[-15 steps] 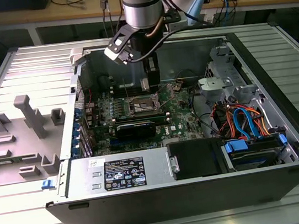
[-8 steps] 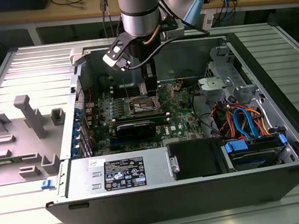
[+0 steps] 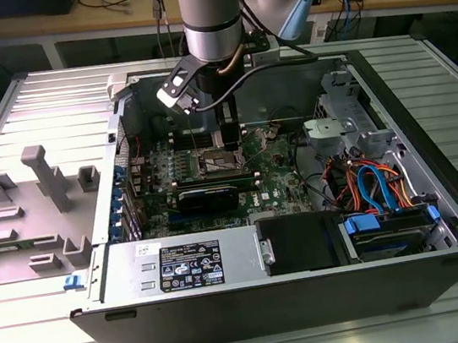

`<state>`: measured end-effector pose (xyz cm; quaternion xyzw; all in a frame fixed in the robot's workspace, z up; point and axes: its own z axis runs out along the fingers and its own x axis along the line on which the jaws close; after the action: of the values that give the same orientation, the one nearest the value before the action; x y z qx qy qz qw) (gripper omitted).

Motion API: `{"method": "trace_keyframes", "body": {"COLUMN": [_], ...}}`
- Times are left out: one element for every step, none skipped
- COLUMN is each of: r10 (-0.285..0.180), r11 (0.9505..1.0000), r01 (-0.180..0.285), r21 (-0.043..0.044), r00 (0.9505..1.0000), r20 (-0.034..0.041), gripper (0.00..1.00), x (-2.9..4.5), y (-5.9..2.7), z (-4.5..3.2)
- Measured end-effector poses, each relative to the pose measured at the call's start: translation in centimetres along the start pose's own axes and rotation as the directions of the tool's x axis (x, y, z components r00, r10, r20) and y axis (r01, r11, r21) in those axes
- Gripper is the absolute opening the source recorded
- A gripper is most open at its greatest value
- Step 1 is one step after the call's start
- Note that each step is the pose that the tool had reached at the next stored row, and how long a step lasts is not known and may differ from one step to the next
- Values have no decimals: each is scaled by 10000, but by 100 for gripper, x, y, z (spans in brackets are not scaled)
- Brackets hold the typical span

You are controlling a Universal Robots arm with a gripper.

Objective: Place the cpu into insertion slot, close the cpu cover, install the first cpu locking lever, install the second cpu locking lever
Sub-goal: 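Place the cpu into insertion slot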

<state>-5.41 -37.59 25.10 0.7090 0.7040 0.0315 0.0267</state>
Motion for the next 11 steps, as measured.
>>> {"method": "trace_keyframes", "body": {"r10": [0,0,1,0,0,0,0,1,1,2,1], "r11": [10000,10000,10000,10000,10000,10000,10000,10000,10000,10000,10000], "r01": [0,0,-1,0,0,0,0,-1,-1,-2,-1], "r21": [0,0,0,0,1,1,0,-1,-1,0,0], "r00": [10000,10000,10000,10000,10000,10000,10000,10000,10000,10000,10000], "r20": [-1,-1,0,-1,1,1,0,-3,-3,-1,0], "gripper": [54,54,54,54,54,54,54,54,54,54,54], "x": [0,0,0,0,0,0,0,1,3,4,4], "y": [0,0,0,0,0,-1,-1,-1,-2,-3,-5], "z": [0,0,0,0,1,1,4,8,13,21,31]}}
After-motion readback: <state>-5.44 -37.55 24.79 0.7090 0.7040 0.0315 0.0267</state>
